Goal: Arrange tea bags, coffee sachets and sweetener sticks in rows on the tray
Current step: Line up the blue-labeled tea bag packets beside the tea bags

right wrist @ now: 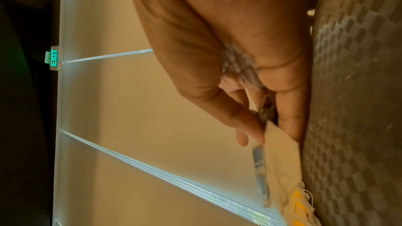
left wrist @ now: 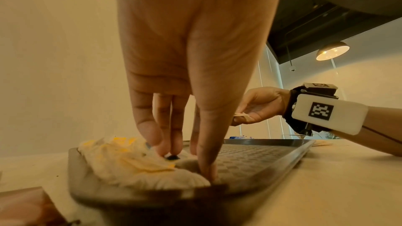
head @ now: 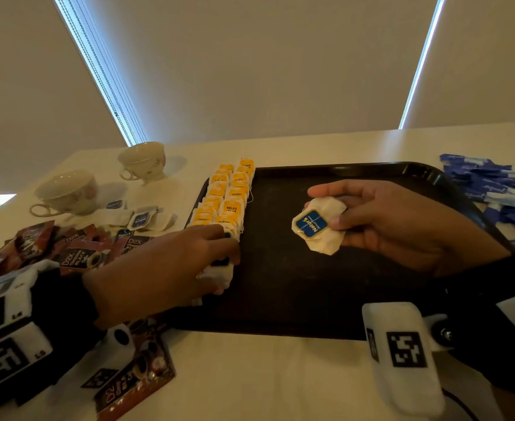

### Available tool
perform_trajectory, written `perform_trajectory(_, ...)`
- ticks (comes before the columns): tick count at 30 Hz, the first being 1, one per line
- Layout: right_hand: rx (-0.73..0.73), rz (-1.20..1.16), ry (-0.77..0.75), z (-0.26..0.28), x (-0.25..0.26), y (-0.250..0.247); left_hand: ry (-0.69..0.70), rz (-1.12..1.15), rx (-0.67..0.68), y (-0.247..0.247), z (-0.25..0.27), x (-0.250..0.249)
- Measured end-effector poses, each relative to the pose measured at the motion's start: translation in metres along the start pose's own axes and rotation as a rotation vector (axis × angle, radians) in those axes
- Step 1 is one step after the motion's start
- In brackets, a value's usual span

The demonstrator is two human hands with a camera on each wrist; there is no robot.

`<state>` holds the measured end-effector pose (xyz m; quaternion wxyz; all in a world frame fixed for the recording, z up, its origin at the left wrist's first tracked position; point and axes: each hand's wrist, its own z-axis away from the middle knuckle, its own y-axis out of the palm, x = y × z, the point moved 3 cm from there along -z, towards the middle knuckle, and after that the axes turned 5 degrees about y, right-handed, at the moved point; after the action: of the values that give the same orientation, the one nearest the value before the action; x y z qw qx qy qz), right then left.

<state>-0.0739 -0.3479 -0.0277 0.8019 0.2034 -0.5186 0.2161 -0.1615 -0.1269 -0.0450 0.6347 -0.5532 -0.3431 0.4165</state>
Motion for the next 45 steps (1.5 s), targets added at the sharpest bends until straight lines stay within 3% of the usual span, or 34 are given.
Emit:
perform_trajectory(6,0.048,0.021,-0.021,-0.001,-0.001,0.001,-0.001,0.010,-0.081,-0.001,-0.005,0.008)
perform_trajectory(10,0.074,0.042,-0.040,-0.001,-0.001,0.002,-0.043,0.049,-0.032,-0.007,-0.008,0.010)
perform_trajectory(12,0.093,0.058,-0.056,-0.001,-0.001,0.003,-0.095,0.169,-0.100,-0.023,-0.006,0.004)
perform_trajectory(15,0.125,0.083,-0.082,0.000,0.000,0.008,-0.155,0.519,-0.282,-0.043,-0.002,-0.009)
perform_trajectory(19,0.170,0.105,-0.122,0.001,-0.001,0.015,-0.152,0.765,-0.218,-0.040,-0.015,-0.026)
perform_trajectory(23,0.210,0.131,-0.136,0.002,-0.004,0.020,-0.186,0.890,-0.277,-0.038,-0.026,-0.029)
perform_trajectory(29,0.210,0.178,-0.151,0.000,-0.005,0.023,-0.230,1.048,-0.192,-0.032,-0.031,-0.028)
perform_trajectory(35,0.179,0.178,-0.111,-0.004,-0.006,0.021,-0.198,1.097,-0.330,-0.043,-0.024,-0.022)
perform_trajectory(40,0.123,0.181,-0.051,-0.008,-0.009,0.016,-0.160,0.878,-0.493,-0.065,-0.012,-0.011)
perform_trajectory(42,0.082,0.185,-0.049,-0.009,-0.009,0.014,-0.117,0.736,-0.452,-0.073,-0.005,-0.004)
perform_trajectory(45,0.011,0.176,-0.062,-0.008,-0.008,0.009,-0.047,0.620,-0.210,-0.072,0.007,0.008)
